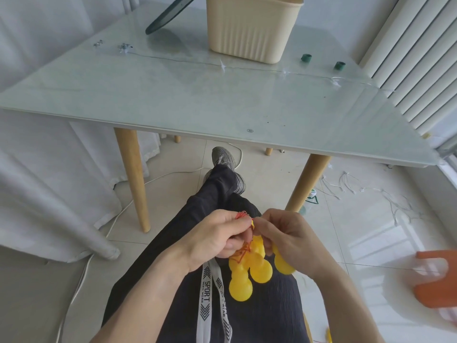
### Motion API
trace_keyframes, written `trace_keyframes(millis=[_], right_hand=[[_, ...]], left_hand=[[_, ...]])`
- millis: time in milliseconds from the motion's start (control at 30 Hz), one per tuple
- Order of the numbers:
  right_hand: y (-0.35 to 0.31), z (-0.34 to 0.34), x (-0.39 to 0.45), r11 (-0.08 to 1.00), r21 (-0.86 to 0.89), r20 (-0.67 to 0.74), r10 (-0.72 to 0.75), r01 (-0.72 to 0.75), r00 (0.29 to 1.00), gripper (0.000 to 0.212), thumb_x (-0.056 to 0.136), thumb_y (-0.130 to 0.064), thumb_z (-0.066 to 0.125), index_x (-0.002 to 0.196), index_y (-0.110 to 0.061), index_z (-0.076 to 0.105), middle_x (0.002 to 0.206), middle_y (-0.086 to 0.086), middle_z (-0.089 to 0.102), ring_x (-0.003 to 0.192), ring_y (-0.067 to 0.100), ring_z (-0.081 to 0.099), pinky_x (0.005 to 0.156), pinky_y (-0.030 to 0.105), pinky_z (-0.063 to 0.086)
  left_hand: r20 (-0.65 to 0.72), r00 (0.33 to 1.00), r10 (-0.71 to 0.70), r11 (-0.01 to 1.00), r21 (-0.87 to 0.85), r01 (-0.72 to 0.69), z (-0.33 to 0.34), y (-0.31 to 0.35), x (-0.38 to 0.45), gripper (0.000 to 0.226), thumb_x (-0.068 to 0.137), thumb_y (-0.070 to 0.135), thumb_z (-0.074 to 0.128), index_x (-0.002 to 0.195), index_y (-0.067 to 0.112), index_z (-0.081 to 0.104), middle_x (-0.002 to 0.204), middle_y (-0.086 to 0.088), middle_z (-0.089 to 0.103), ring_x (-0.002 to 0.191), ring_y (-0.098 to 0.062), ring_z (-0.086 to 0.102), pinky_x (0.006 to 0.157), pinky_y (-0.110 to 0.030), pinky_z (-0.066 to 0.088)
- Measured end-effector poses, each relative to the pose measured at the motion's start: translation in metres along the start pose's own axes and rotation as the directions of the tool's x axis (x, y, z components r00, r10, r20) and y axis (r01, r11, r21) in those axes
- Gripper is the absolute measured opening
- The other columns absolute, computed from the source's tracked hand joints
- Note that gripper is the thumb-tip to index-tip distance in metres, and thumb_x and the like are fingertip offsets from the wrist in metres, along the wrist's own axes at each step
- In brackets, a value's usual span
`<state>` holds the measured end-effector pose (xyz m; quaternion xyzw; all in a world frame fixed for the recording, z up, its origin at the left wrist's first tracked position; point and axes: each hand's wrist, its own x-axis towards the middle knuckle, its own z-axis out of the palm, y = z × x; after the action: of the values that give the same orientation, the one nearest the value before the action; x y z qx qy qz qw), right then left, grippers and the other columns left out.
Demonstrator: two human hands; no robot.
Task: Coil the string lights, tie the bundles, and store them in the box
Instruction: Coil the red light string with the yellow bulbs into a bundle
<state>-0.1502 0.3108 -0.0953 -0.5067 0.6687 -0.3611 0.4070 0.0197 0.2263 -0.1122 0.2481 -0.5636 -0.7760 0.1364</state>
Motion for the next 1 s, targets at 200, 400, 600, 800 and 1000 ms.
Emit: trace_keyframes(millis=[200, 400, 600, 800, 1000], right_hand=[[0.002, -0.009, -0.002, 0.998, 0.0, 0.012, 0.067, -0.067, 0.998, 0.06, 0.093, -0.069, 0.045, 0.083, -0.019, 0.077, 0.067, 0.005, 0.064, 0.063, 0.028, 0.057, 0.065, 0.042, 0.049], [0.011, -0.035, -0.004, 0.965, -0.175, -0.11, 0.176, -0.193, 0.978, 0.044, 0.096, -0.047, 0.059, 0.065, -0.018, 0.071, 0.052, -0.003, 0.058, 0.052, 0.01, 0.05, 0.058, 0.025, 0.041], [0.0, -0.029, -0.003, 0.999, -0.039, -0.552, -0.003, -0.022, 0.834, 0.027, 0.088, -0.029, 0.075, 0.068, -0.011, 0.068, 0.051, 0.003, 0.059, 0.044, 0.006, 0.042, 0.046, 0.019, 0.033], [-0.008, -0.003, -0.017, 0.984, -0.174, -0.218, -0.063, 0.025, 0.974, 0.031, 0.094, -0.029, 0.065, 0.067, -0.013, 0.064, 0.052, -0.006, 0.045, 0.05, 0.006, 0.035, 0.047, 0.021, 0.029], [0.001, 0.025, -0.019, 0.883, -0.456, -0.012, -0.132, 0.112, 0.991, 0.018, 0.099, -0.023, 0.053, 0.087, -0.026, 0.067, 0.066, -0.012, 0.05, 0.066, 0.006, 0.048, 0.058, 0.022, 0.036]], left_hand=[[-0.173, 0.982, 0.07, 0.976, -0.193, -0.104, -0.008, -0.003, -0.001, 0.039, 0.098, 0.035, 0.046, 0.071, 0.007, 0.049, 0.053, -0.009, 0.042, 0.037, -0.016, 0.032, 0.042, -0.021, 0.032], [-0.333, 0.941, 0.061, 0.923, -0.341, -0.181, -0.017, 0.0, 0.002, 0.036, 0.103, 0.026, 0.04, 0.073, 0.007, 0.047, 0.047, -0.007, 0.039, 0.031, -0.017, 0.031, 0.037, -0.022, 0.03], [-0.327, 0.945, -0.015, 0.954, -0.288, -0.085, -0.013, -0.004, 0.003, 0.037, 0.103, 0.028, 0.043, 0.07, 0.013, 0.052, 0.051, 0.002, 0.025, 0.039, -0.009, 0.016, 0.043, -0.024, 0.009], [-0.402, 0.914, -0.054, 0.889, -0.436, -0.139, -0.01, -0.002, 0.007, 0.035, 0.105, 0.032, 0.037, 0.077, 0.014, 0.048, 0.057, 0.003, 0.023, 0.044, -0.011, 0.021, 0.045, -0.026, 0.017], [-0.41, 0.91, -0.06, 0.781, -0.587, -0.213, -0.004, 0.0, 0.012, 0.034, 0.106, 0.033, 0.033, 0.079, 0.015, 0.044, 0.063, 0.0, 0.037, 0.05, -0.017, 0.037, 0.056, -0.029, 0.034]])
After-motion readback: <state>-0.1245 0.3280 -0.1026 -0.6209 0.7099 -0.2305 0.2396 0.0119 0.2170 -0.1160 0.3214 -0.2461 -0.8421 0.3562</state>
